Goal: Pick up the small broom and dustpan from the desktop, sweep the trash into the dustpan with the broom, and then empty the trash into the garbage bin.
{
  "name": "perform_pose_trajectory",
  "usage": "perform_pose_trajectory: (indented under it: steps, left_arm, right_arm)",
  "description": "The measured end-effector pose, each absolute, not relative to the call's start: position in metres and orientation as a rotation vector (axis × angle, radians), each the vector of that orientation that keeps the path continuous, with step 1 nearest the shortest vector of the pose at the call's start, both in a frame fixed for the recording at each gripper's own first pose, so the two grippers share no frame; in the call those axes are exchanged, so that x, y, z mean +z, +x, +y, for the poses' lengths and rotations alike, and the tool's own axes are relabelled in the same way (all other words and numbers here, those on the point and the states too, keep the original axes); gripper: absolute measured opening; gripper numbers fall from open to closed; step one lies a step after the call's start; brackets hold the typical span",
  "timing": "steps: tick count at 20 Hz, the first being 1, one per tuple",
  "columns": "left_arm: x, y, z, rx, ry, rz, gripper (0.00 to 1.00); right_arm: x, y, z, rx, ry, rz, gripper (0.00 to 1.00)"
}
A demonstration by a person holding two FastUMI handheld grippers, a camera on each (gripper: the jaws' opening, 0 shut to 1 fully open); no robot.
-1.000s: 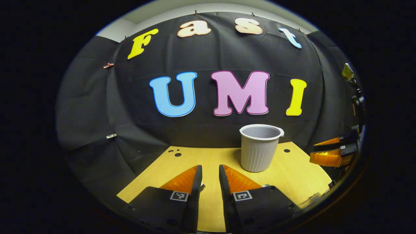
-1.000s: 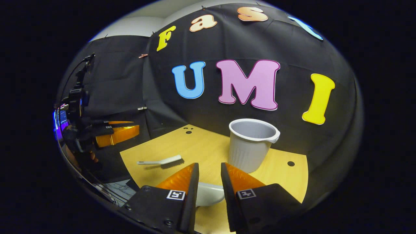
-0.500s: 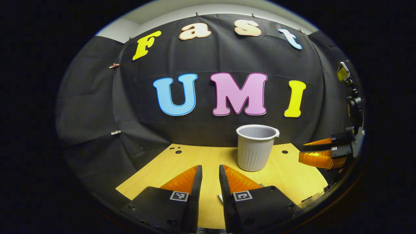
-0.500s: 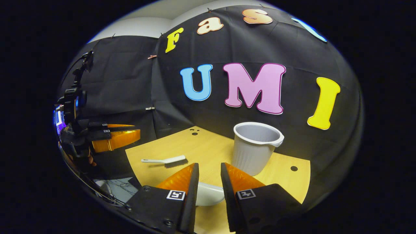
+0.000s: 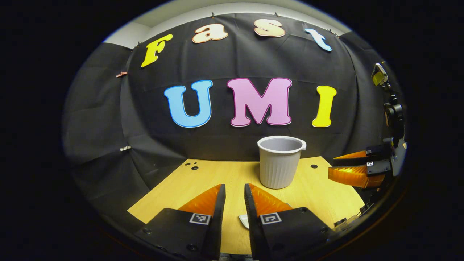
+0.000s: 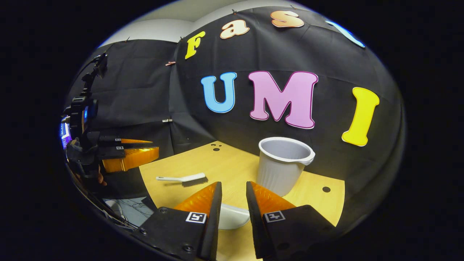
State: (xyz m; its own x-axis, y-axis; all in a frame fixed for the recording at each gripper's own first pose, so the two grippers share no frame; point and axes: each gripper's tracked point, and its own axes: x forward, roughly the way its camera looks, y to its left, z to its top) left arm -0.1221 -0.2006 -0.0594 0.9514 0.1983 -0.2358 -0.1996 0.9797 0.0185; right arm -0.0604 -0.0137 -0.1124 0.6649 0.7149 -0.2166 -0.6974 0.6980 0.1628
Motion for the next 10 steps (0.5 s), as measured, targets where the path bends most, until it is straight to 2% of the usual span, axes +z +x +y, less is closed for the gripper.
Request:
perform_pose_trajectory:
  steps: [10]
  left_arm:
    - [-0.066,-0.124,-0.195,0.23,-0.009,0.26,0.36]
  right_arm:
    - [-0.125,-0.061,0.0,0.829,0.038,0.296,0.43]
